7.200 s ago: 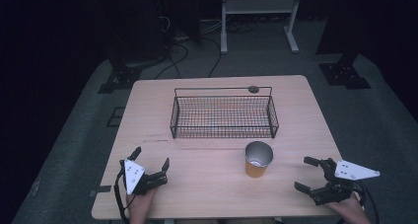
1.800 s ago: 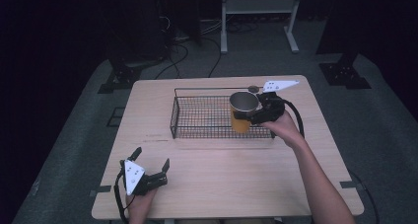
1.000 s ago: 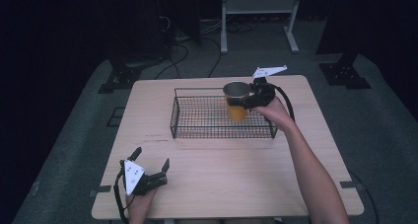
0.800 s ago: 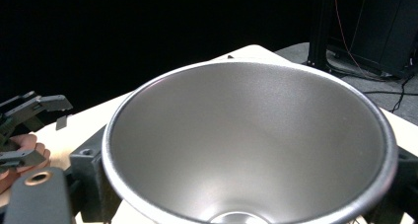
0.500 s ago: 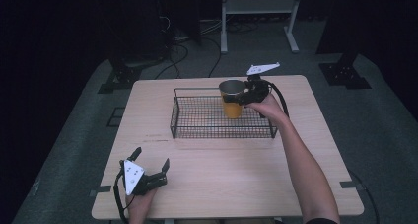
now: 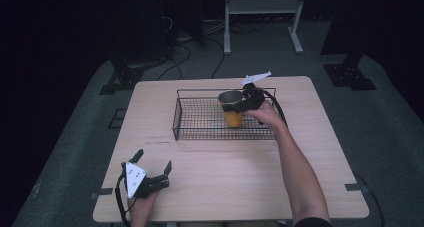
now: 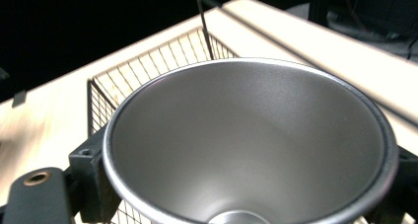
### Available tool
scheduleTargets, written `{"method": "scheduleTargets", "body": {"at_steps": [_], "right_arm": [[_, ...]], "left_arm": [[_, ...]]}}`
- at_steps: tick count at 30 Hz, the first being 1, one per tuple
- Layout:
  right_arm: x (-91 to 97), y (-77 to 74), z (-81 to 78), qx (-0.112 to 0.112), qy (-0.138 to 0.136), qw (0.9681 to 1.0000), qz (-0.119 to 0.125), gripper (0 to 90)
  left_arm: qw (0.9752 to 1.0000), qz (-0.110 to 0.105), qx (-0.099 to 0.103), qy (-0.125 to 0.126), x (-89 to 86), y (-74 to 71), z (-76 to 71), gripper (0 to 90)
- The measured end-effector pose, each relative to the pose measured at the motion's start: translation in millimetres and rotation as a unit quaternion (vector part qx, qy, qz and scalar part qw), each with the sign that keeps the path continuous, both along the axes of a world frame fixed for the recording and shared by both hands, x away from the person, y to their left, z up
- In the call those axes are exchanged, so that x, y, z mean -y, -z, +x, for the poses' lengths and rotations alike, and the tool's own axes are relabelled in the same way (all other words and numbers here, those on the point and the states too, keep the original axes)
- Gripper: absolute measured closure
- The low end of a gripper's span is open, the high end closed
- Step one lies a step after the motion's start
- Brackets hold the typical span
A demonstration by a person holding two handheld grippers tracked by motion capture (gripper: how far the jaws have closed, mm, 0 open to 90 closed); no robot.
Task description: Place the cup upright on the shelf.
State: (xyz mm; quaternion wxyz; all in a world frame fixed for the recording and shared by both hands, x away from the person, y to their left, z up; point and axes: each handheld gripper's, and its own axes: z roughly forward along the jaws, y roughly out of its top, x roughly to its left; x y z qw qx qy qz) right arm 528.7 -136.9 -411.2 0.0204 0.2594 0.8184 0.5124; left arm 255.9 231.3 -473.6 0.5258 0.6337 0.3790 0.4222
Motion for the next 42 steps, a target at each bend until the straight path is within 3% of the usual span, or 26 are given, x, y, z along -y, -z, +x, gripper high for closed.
{"method": "scheduleTargets", "body": {"at_steps": [5,7,19,27,31,42], "right_arm": [[-4.4,9.6,2.3,0.014,0.002,0.9996,-0.023,9.7],[-4.5,10.0,2.9,0.017,0.004,0.9997,-0.015,9.7],[-2.4,5.8,-0.2,0.025,0.002,0.9991,-0.035,5.7],[-3.7,3.9,-4.0,0.038,0.009,0.9989,-0.026,0.0],[-3.7,2.9,-6.3,0.046,0.009,0.9984,-0.032,0.0],[0.8,-5.4,-11.0,0.058,0.014,0.9981,-0.013,0.0]], "left_arm": [[1.0,0.0,0.0,0.0,0.0,0.0,0.0,0.0],[1.0,0.0,0.0,0.0,-0.1,0.0,0.0,0.0],[1.0,0.002,0.0,-0.001,0.5,0.1,-0.2,0.0],[1.0,0.001,0.0,0.0,0.4,0.1,-0.3,0.0],[1.0,0.001,0.0,0.0,0.4,0.1,-0.2,0.0],[1.0,0.002,0.0,-0.001,0.7,0.1,-0.1,0.0]]}}
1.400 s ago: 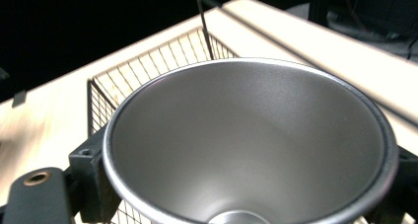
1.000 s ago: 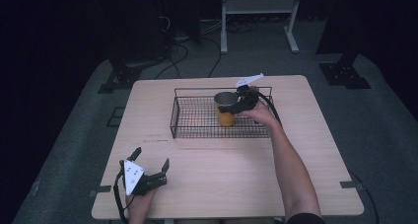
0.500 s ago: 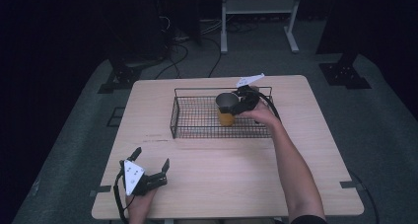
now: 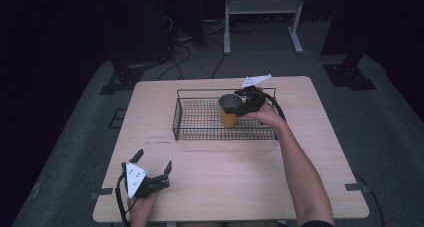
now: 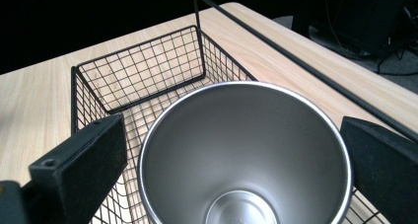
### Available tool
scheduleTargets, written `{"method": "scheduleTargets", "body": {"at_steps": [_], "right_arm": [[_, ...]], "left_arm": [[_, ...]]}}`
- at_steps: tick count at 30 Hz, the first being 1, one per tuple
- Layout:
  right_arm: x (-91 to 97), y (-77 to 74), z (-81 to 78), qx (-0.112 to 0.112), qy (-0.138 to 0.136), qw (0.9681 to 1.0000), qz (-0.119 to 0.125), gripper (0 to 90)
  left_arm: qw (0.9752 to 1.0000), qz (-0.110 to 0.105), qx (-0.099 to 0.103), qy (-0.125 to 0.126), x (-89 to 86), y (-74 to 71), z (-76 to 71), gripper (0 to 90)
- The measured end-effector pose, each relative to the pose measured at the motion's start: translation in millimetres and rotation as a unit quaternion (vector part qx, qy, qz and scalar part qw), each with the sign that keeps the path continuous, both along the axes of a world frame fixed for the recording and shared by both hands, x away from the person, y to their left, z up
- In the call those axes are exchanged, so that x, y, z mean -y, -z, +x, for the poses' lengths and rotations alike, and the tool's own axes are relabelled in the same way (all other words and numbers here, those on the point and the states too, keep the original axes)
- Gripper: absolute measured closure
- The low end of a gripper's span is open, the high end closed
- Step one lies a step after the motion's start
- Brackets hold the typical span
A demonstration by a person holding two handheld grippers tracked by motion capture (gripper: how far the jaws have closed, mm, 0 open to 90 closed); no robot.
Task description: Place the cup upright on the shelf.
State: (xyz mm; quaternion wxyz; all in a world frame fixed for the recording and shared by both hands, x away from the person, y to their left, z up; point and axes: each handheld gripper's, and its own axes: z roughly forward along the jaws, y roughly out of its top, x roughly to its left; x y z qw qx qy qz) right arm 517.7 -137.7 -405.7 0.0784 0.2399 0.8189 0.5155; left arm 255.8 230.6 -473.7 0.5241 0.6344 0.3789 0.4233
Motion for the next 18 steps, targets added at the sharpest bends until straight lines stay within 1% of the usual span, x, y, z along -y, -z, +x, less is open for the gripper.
{"method": "scheduleTargets", "body": {"at_steps": [6,7,9,12,16,18], "right_arm": [[2.6,-4.9,-1.6,0.004,0.003,1.0,0.008,0.0],[4.4,-7.8,-2.6,0.005,0.005,0.9998,0.017,0.0],[6.3,-11.0,-3.7,0.008,0.006,0.9997,0.021,0.0],[8.5,-15.6,-5.8,0.01,0.005,0.9995,0.03,0.0],[10.6,-20.6,-9.0,0.012,0.001,0.9994,0.034,0.0],[12.1,-22.7,-10.5,0.01,-0.002,0.9991,0.041,0.0]], "left_arm": [[1.0,-0.001,0.0,0.001,-0.2,0.0,0.0,0.0],[1.0,0.0,0.0,0.0,-0.1,0.0,0.0,0.0],[1.0,0.0,0.0,0.0,0.1,0.0,0.1,0.0],[1.0,0.0,0.0,0.0,0.2,0.0,0.3,0.0],[1.0,0.002,-0.001,-0.001,0.3,-0.2,1.1,0.0],[1.0,0.002,-0.002,-0.002,0.3,-0.3,1.5,0.0]]}}
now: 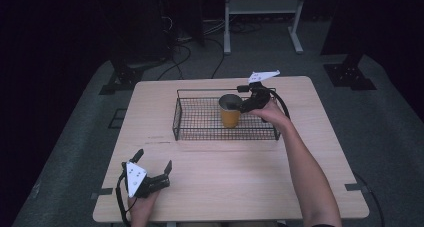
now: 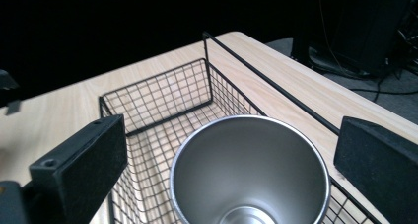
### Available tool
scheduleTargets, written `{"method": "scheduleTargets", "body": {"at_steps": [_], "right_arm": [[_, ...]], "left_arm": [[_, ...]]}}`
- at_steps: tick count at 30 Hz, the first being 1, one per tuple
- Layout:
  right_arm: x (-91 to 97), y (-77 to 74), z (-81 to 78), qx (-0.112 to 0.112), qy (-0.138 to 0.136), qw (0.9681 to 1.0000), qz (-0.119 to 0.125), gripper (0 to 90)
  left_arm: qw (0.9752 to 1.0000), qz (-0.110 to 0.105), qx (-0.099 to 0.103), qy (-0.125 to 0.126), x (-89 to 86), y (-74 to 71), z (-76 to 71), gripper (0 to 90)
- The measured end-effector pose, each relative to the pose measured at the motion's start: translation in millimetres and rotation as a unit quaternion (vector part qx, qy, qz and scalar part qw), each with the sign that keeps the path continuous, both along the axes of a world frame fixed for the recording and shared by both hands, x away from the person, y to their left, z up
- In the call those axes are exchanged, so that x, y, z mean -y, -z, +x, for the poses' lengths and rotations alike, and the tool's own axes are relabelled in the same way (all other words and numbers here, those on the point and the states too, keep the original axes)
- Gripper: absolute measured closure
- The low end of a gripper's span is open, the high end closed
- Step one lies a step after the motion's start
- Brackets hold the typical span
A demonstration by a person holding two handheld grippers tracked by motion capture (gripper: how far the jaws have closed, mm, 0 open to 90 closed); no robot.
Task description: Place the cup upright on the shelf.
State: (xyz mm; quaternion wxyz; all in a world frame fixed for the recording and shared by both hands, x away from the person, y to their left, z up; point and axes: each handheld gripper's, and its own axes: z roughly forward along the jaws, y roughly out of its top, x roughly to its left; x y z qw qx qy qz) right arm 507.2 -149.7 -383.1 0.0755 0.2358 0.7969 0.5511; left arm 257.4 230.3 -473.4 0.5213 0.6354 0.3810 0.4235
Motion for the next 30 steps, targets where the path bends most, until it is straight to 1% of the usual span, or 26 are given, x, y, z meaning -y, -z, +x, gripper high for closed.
{"method": "scheduleTargets", "body": {"at_steps": [8,12,14,16,18,22,27,30], "right_arm": [[9.5,-5.6,-7.9,0.006,-0.002,1.0,0.006,0.0],[14.7,-8.8,-12.3,0.006,-0.005,0.9999,0.009,0.0],[16.6,-11.4,-15.1,0.007,-0.007,0.9999,0.011,0.0],[17.9,-15.2,-18.8,0.012,-0.009,0.9998,0.013,0.0],[18.7,-18.5,-21.7,0.012,-0.012,0.9997,0.017,0.0],[18.8,-23.8,-26.3,0.018,-0.016,0.9996,0.016,0.0],[20.7,-28.2,-31.9,0.019,-0.025,0.9994,0.013,0.0],[24.5,-28.6,-35.1,0.017,-0.025,0.9994,0.02,0.0]], "left_arm": [[1.0,0.004,0.0,0.0,0.6,0.1,-0.4,0.0],[1.0,0.002,0.001,0.002,0.3,0.2,-1.1,0.0],[1.0,0.002,0.005,0.002,0.5,0.6,-2.2,0.0],[1.0,0.003,0.004,0.004,0.5,0.5,-2.2,0.0],[1.0,0.003,0.003,0.003,0.5,0.5,-2.2,0.0],[1.0,0.002,0.004,0.003,0.3,0.5,-2.3,0.0],[1.0,0.003,0.004,0.003,0.6,0.6,-2.4,0.0],[1.0,0.003,0.004,0.003,0.5,0.5,-2.4,0.0]]}}
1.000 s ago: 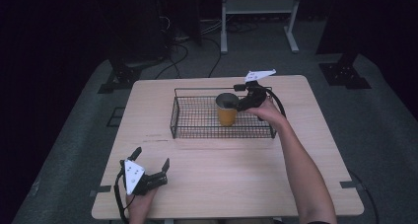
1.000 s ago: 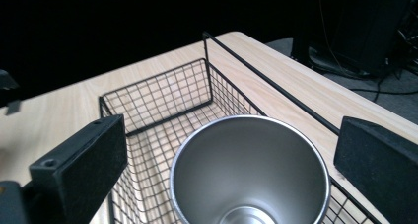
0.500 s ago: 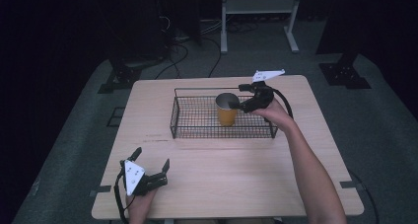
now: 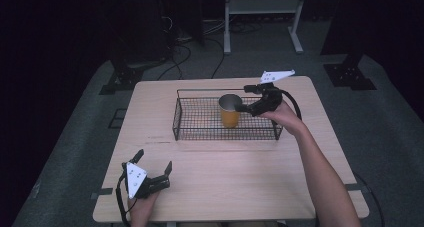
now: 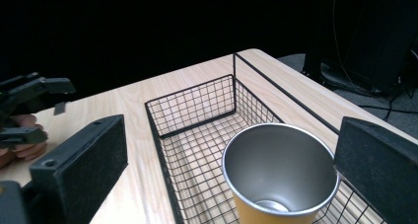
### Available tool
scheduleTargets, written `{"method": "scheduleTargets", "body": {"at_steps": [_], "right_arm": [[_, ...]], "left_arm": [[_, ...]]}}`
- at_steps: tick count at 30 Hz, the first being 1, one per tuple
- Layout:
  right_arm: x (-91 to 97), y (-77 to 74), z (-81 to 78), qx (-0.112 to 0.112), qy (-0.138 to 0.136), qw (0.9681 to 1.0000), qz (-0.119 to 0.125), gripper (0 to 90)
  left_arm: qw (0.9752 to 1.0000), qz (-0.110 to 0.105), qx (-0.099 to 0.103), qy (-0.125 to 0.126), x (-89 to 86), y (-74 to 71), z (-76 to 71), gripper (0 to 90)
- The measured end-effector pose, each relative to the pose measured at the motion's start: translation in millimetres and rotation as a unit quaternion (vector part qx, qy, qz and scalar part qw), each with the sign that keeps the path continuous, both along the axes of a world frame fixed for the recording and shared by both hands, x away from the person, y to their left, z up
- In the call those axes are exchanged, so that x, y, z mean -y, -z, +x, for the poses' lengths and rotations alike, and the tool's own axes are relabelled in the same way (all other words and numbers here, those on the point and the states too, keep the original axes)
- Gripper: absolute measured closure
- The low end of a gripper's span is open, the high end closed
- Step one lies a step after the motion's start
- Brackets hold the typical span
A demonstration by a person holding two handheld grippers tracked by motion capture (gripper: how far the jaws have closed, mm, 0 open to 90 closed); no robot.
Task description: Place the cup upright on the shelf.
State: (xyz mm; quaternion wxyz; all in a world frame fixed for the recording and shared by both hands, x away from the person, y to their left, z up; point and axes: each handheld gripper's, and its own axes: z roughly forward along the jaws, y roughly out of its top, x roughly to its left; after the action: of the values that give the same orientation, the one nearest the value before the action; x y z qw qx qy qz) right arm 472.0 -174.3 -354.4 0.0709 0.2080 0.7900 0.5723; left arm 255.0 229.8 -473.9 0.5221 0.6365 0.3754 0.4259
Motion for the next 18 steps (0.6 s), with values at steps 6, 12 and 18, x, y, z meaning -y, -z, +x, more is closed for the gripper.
{"method": "scheduleTargets", "body": {"at_steps": [6,12,18], "right_arm": [[12.8,-0.1,-7.9,-0.004,0.002,1.0,0.0,0.0],[23.2,-2.3,-15.6,-0.003,0.003,1.0,0.006,0.0],[31.6,1.5,-20.8,-0.006,0.007,1.0,0.003,0.0]], "left_arm": [[1.0,0.002,0.0,0.0,0.3,0.0,-0.1,0.0],[1.0,0.002,-0.001,0.0,0.2,0.0,0.0,0.0],[1.0,0.004,0.0,0.0,0.6,0.0,0.0,0.0]]}}
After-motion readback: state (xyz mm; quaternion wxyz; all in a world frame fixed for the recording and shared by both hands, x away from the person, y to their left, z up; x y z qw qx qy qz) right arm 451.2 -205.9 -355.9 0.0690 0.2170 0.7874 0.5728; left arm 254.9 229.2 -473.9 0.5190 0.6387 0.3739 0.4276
